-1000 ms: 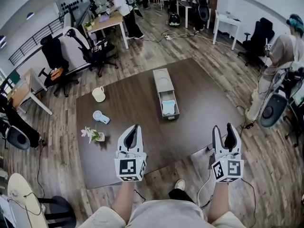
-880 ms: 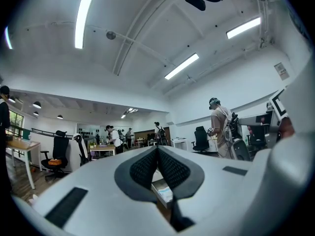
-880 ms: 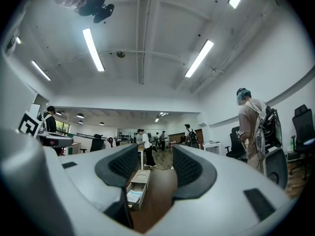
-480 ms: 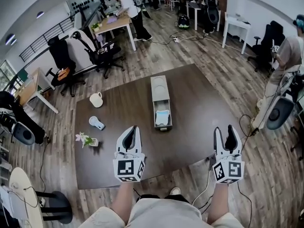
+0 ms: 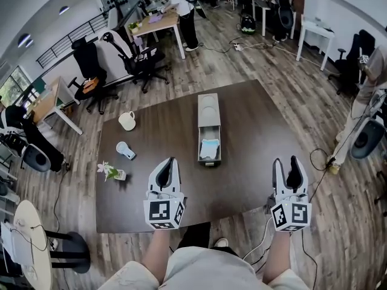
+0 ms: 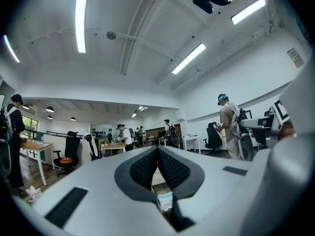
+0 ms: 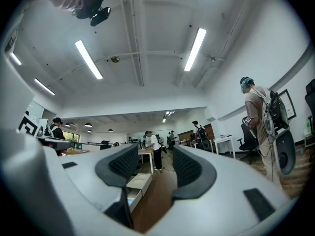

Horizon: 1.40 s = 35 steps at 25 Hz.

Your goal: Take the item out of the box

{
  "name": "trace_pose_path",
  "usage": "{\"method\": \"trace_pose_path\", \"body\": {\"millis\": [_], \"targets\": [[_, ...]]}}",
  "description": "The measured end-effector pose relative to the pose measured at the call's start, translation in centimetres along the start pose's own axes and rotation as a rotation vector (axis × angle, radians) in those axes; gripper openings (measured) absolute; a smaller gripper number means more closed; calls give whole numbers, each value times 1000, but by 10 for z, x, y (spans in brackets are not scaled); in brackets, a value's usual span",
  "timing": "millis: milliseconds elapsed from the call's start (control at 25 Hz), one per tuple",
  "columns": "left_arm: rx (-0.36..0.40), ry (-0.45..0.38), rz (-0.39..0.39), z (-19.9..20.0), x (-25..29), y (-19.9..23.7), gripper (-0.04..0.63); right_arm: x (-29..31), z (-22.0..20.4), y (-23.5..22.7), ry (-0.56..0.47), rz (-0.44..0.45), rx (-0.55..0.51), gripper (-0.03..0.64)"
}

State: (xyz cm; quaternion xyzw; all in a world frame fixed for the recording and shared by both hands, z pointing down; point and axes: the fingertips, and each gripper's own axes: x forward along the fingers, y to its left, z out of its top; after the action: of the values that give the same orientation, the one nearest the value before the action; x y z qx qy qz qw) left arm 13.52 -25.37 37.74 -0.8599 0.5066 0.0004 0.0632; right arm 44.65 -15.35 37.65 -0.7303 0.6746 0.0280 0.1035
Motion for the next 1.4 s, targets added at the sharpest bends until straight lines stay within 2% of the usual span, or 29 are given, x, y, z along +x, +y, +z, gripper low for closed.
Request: {"method": "trace_pose_path", "body": {"millis": [560,800,1080,1400], "targets": [[-10,-19,125,-24,12,68,2,81,-15,57,-14,142,-52,224],[-10,-19,147,-34,39,103,2,131,-21,74,-24,161,-67,224],[-9,-48,188,-28,77,142,2,187,-18,90,-42,193,-81,224],[-15,-31,205,-37,92,160,2,219,-25,100,-36,210,-90,224]]}}
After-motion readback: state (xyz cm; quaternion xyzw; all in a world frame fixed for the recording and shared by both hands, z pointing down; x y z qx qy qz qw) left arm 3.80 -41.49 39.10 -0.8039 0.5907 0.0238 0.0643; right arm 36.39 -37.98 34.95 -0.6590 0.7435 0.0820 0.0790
